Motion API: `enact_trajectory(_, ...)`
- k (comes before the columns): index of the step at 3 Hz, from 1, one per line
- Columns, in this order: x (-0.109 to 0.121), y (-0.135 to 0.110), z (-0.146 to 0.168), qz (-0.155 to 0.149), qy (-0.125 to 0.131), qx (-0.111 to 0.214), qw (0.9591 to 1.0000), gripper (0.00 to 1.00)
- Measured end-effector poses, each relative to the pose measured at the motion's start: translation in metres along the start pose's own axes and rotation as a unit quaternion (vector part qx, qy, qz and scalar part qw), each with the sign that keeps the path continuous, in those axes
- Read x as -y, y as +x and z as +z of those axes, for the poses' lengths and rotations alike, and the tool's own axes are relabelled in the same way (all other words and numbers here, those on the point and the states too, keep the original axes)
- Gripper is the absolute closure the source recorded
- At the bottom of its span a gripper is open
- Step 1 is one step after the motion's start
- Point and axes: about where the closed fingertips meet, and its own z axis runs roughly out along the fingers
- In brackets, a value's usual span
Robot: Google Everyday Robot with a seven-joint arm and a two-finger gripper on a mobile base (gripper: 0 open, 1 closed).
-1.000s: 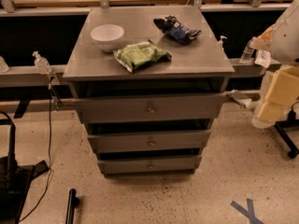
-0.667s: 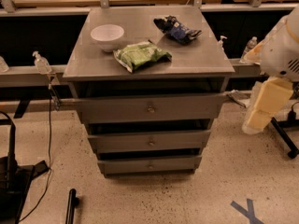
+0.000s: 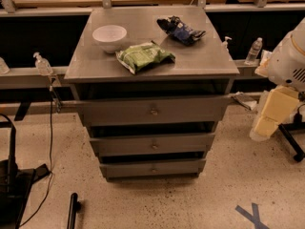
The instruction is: Open middle drawer
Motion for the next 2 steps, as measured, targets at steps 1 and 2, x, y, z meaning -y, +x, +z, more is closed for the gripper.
enact_trajectory(1,0.008,-0.006,0.035,0.012,-0.003,-0.025,0.9996,0.00)
enact_trajectory(2,0.005,-0.030,0.107,0.040,-0.034,0.009,0.9986,0.00)
